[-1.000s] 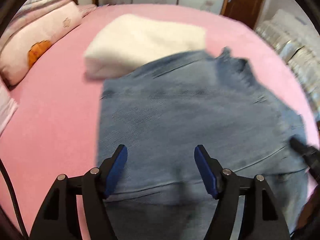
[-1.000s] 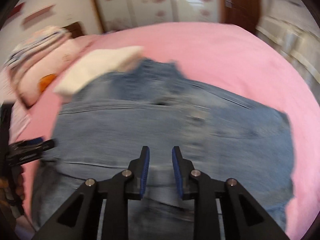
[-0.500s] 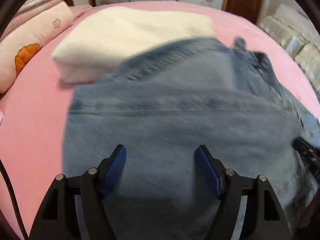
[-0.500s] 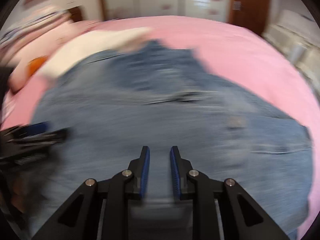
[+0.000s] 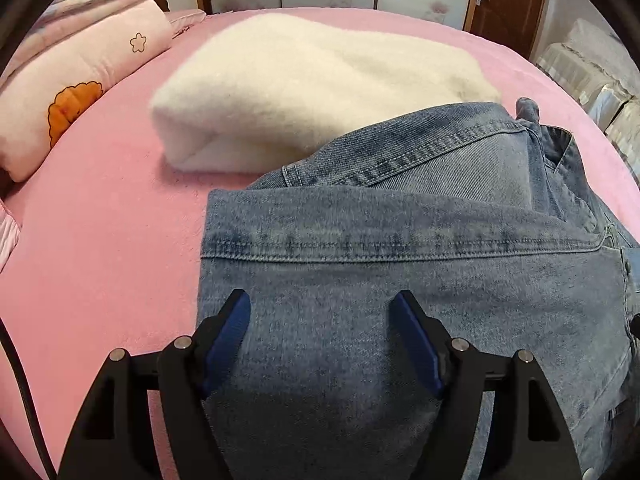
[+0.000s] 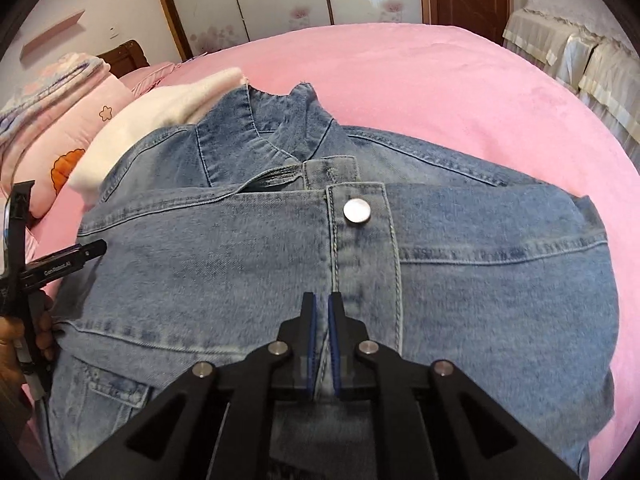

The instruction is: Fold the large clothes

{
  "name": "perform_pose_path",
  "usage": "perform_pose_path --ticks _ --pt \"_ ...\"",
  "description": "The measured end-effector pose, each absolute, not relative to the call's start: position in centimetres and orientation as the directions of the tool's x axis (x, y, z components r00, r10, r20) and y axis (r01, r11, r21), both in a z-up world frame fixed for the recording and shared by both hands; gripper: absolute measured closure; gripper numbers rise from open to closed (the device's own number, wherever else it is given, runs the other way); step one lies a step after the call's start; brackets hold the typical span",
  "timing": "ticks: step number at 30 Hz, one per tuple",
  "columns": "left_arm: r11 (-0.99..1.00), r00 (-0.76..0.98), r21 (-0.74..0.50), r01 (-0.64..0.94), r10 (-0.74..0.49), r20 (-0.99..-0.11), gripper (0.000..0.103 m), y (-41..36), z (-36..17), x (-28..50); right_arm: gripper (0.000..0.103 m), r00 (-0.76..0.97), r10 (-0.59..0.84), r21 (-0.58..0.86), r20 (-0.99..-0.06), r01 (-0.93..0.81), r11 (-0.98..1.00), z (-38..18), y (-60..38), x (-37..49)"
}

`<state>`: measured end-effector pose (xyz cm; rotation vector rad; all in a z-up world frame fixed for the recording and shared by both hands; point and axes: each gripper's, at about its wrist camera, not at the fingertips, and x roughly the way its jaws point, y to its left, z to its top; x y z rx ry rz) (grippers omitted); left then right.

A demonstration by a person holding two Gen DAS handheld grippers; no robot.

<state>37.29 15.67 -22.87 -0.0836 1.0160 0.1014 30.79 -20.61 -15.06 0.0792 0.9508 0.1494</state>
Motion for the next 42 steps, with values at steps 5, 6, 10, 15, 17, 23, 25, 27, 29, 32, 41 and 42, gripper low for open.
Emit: perform_pose_path --ticks 5,6,10,15,17,23,25,27,29,32,41,42 --pt "0.991 0.515 -0.056 -0.125 0.016 -0.857 0.030 16.1 -21.3 34.7 0.097 0.582 0.146 0.129 -0.800 -0.071 0.989 -13.7 -21.4 30.0" --pt "0.989 0.515 -0.072 -0.126 0.003 -0.857 0.030 16.0 -21.0 34.3 0.097 0.584 0.145 0.130 -0.799 -0.067 0.989 -13.4 -21.5 29.9" --pt "0.989 0.522 -0.075 -0.124 0.001 -0.853 0.030 15.4 -20.0 32.8 0.097 0.589 0.125 0.122 -0.798 -0.045 0.992 -12.1 -21.7 29.2" --pt "0.990 0.513 -0.066 -0.124 0.007 -0.858 0.030 15.4 -19.2 31.1 0.085 0.591 0.073 0.083 -0.803 -0.011 0.997 -10.6 -21.6 28.3" --pt "0.989 0.517 -0.071 -0.127 0.005 -0.856 0.030 15.6 -18.7 30.4 0.081 0.606 0.061 0.076 -0.793 -0.002 0.997 -9.8 -21.6 27.5" --pt "0.991 0.540 -0.063 -0.116 0.010 -0.842 0.030 15.7 -15.9 27.7 0.081 0.635 0.007 0.020 -0.773 0.012 1.000 -7.3 -21.3 24.7" --pt "0.992 0.541 -0.055 -0.116 0.016 -0.841 0.030 15.6 -14.9 26.4 0.081 0.639 0.002 0.015 -0.769 0.014 1.000 -6.6 -21.3 23.7" --pt "0.992 0.542 -0.050 -0.112 0.019 -0.840 0.030 15.3 -14.0 25.0 0.081 0.648 0.012 0.023 -0.762 0.009 1.000 -5.8 -21.3 22.3" --pt "0.993 0.541 -0.041 -0.108 0.024 -0.841 0.030 15.0 -13.3 23.8 0.081 0.657 0.012 0.017 -0.753 0.002 1.000 -5.2 -21.1 21.0" --pt "0.995 0.542 -0.038 -0.096 0.020 -0.840 0.030 14.8 -12.2 21.7 0.081 0.673 0.001 -0.008 -0.740 -0.009 1.000 -4.4 -20.9 19.2" --pt "0.994 0.561 -0.055 -0.098 0.009 -0.827 0.030 14.4 -10.0 15.4 0.081 0.704 0.018 0.008 -0.710 -0.017 1.000 -2.7 -22.0 13.8" --pt "0.993 0.564 -0.066 -0.096 0.000 -0.825 0.030 14.4 -9.9 14.5 0.081 0.705 0.021 0.013 -0.709 -0.016 1.000 -2.7 -22.2 13.2"
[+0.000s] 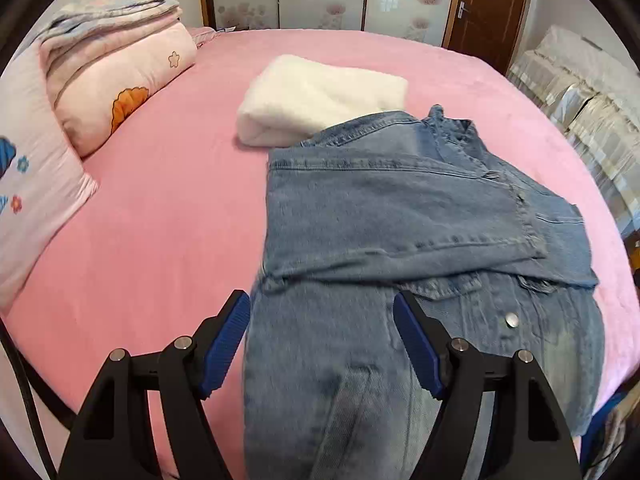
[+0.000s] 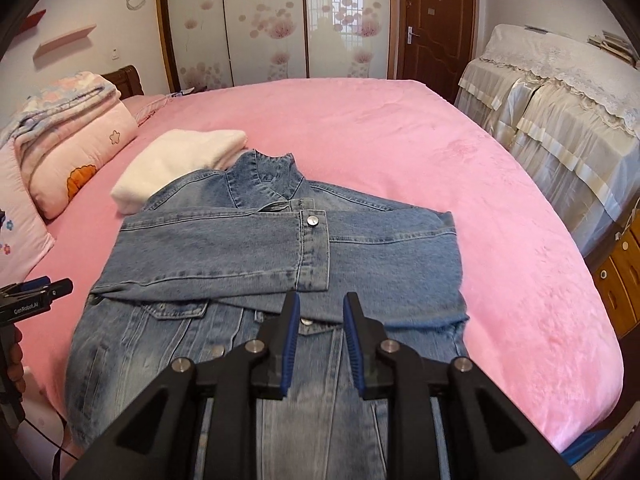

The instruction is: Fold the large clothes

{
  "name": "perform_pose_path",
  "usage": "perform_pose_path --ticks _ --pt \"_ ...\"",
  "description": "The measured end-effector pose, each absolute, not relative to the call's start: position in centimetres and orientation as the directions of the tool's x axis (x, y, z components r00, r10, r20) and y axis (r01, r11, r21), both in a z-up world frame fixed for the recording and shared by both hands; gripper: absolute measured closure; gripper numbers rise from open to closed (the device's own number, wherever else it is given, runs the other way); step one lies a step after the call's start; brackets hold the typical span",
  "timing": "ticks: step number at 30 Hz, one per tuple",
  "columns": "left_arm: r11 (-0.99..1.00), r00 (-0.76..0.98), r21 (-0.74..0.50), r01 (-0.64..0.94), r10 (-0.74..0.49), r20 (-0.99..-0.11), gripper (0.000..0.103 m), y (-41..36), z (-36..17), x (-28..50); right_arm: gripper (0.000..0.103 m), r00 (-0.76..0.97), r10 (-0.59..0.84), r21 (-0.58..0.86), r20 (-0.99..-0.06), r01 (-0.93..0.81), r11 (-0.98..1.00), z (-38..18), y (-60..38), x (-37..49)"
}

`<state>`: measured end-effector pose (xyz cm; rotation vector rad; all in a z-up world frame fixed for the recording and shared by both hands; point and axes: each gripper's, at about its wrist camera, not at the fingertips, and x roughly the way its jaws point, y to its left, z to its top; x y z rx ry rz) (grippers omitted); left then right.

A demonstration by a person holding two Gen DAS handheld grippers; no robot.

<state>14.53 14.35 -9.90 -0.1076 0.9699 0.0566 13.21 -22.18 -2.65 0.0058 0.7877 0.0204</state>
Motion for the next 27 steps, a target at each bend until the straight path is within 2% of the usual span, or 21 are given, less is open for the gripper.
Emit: perform_pose_path --ticks 7,13,20,24,27 --pt "0.994 0.591 -0.067 -0.086 -0.003 -0.807 0.030 14.1 -9.5 9.6 0.081 0.712 0.052 0.060 -0.700 -0.013 0.998 -2.8 -23.5 9.5" --pt "0.990 0.604 -0.116 -0.078 -0.046 -0.796 0.030 14.5 -9.7 6.3 0.081 0.713 0.070 0.085 -0.698 -0.015 0.996 -3.6 -23.7 6.5" --pt "0.994 0.613 -0.097 -0.056 -0.042 -0.789 0.030 14.3 -10.3 4.5 0.081 0.720 0.078 0.092 -0.690 -0.020 0.996 -4.0 -23.9 4.0" --pt "0.991 0.643 -0.127 -0.030 -0.079 -0.761 0.030 14.6 -10.3 3.1 0.081 0.721 0.087 0.099 -0.687 -0.025 0.995 -4.2 -24.0 3.1" --pt "0.994 0.621 -0.106 -0.029 -0.066 -0.781 0.030 14.7 -10.9 2.7 0.081 0.712 0.088 0.092 -0.697 -0.032 0.995 -4.7 -24.0 2.6"
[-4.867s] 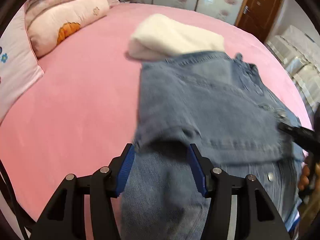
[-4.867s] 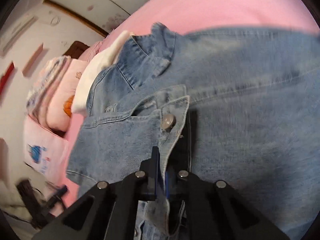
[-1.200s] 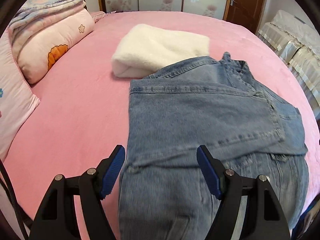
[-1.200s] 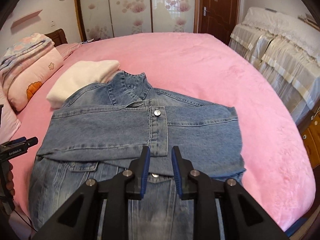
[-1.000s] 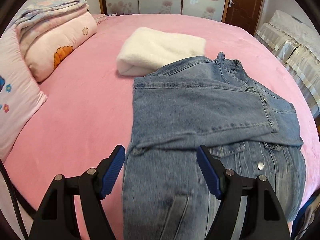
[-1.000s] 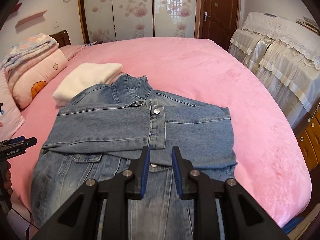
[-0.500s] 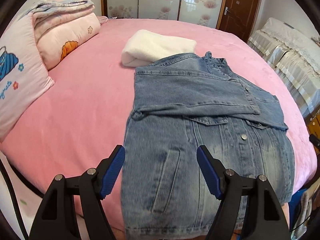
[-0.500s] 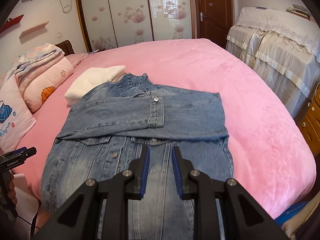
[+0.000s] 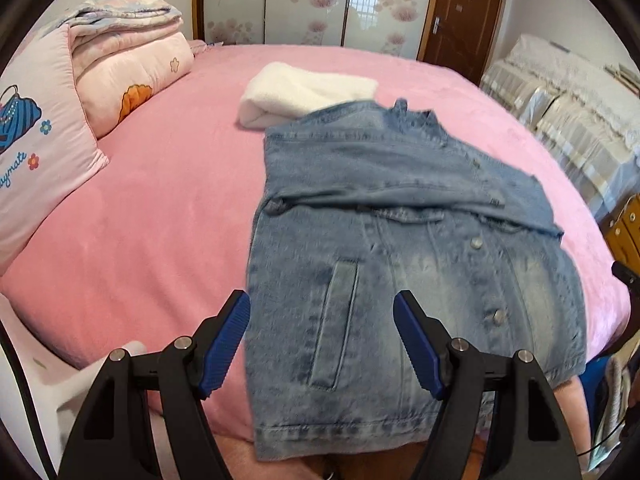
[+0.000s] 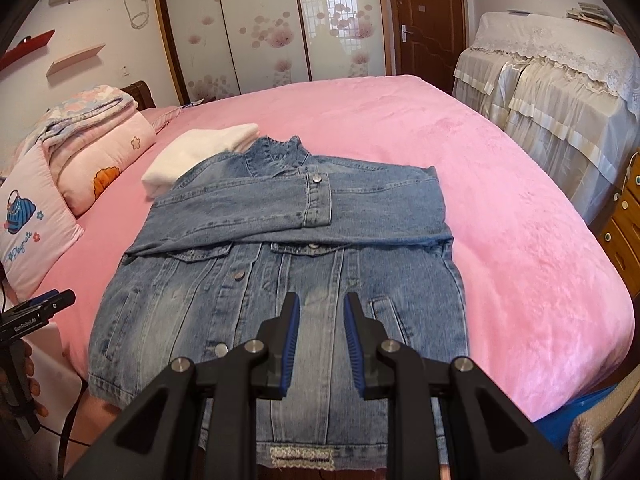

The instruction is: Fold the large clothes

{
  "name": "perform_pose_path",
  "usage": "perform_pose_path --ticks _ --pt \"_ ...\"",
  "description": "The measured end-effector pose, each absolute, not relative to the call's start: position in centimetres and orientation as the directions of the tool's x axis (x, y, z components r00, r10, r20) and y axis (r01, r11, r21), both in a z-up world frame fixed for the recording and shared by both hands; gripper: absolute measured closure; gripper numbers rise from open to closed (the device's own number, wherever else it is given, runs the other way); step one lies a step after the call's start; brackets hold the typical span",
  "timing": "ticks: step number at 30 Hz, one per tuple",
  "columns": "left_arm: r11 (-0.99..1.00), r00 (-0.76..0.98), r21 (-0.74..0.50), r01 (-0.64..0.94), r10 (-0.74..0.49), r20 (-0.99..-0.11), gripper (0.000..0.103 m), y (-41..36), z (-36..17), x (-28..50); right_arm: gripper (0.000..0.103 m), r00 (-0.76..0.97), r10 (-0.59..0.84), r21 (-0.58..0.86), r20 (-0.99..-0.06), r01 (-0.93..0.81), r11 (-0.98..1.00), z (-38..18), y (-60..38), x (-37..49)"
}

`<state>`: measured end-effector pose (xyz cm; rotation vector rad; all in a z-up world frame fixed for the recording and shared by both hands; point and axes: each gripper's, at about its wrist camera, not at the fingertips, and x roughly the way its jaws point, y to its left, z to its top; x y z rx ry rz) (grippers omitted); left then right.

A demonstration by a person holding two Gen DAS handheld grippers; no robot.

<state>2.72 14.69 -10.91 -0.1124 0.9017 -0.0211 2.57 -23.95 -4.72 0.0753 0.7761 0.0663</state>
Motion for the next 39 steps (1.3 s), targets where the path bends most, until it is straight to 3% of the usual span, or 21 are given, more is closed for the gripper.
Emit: perform_pose_path --ticks 22,33,35,37,39 --pt "0.992 0.392 -0.104 -0.068 -0.069 -0.918 0.030 17.5 -19.4 1.0 0.080 0.572 0.070 0.097 -0.818 0.017 0.995 -11.6 -27.3 0.6" --pt "0.991 0.310 -0.123 -0.050 -0.102 -0.945 0.028 18.2 -22.2 1.1 0.080 0.505 0.119 0.193 -0.855 0.097 0.976 -15.3 -32.1 -0.4" --pt "0.989 0.296 -0.134 -0.058 -0.111 -0.949 0.022 18.5 -22.8 1.4 0.071 0.496 0.138 0.220 -0.857 0.110 0.969 -15.9 -33.1 -0.5" --pt "0.986 0.282 -0.155 -0.061 -0.132 -0.950 0.022 18.9 -23.4 1.6 0.054 0.500 0.157 0.251 -0.852 0.127 0.960 -16.4 -34.1 -0.7" --pt "0.984 0.279 -0.167 -0.058 -0.145 -0.949 0.021 19.2 -23.9 1.9 0.054 0.501 0.176 0.279 -0.847 0.138 0.950 -16.8 -34.9 -0.8"
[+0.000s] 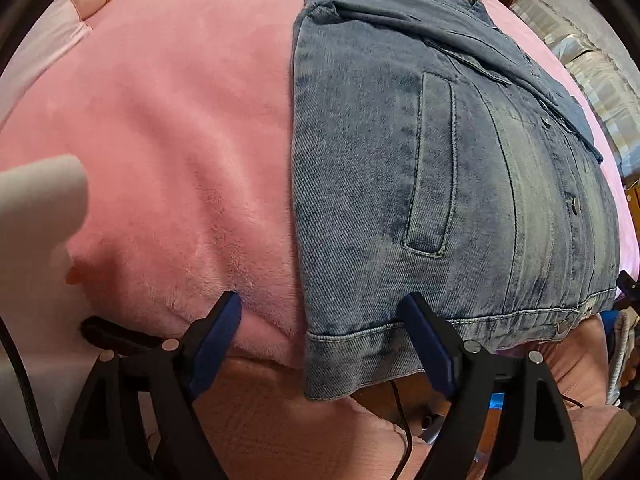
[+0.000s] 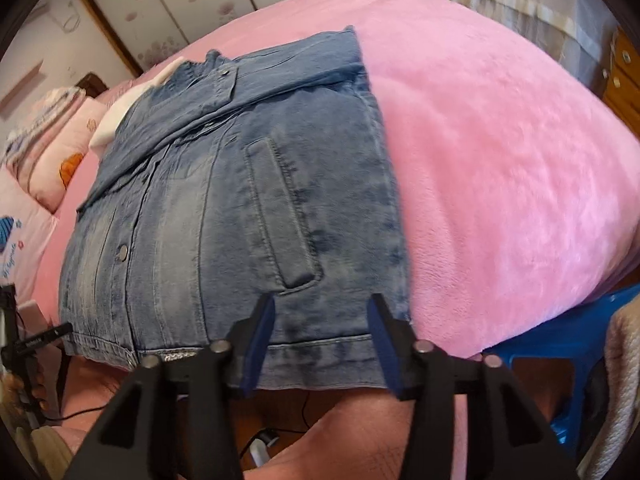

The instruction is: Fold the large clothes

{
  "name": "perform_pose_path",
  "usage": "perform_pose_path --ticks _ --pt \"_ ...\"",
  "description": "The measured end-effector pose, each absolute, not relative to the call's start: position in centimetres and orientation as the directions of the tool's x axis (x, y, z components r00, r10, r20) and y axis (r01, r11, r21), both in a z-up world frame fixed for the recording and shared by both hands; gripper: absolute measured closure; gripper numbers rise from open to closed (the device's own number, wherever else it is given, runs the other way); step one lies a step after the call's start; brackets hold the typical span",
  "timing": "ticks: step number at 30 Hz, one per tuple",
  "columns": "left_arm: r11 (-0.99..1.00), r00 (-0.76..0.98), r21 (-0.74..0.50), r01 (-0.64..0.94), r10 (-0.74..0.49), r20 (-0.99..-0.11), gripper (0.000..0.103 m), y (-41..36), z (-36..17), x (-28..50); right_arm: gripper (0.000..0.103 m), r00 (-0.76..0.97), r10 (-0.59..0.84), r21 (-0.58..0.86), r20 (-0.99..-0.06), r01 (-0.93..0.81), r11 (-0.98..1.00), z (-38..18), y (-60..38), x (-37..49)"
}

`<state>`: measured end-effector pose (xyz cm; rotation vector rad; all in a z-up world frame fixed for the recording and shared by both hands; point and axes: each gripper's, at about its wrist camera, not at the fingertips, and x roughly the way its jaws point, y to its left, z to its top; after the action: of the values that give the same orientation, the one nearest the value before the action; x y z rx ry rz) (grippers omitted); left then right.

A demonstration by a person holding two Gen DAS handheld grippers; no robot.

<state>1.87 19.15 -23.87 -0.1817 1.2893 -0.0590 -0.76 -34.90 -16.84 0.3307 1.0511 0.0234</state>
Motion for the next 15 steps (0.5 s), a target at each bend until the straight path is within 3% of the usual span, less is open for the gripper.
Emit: perform_pose_path --ticks 10,15 --pt "0.986 0.279 -0.169 -0.015 -0.158 -0.947 0.021 17.7 -24.5 2.2 0.054 0.530 0.191 0.303 -0.826 0.133 0.943 -16.3 -37.0 -1.4" --pt "0.983 0.263 -0.185 0.022 -0.184 -0.947 0.020 16.7 -24.9 2.3 0.054 0.449 0.239 0.333 -0.861 0.143 0.932 -18.6 -38.3 -1.4"
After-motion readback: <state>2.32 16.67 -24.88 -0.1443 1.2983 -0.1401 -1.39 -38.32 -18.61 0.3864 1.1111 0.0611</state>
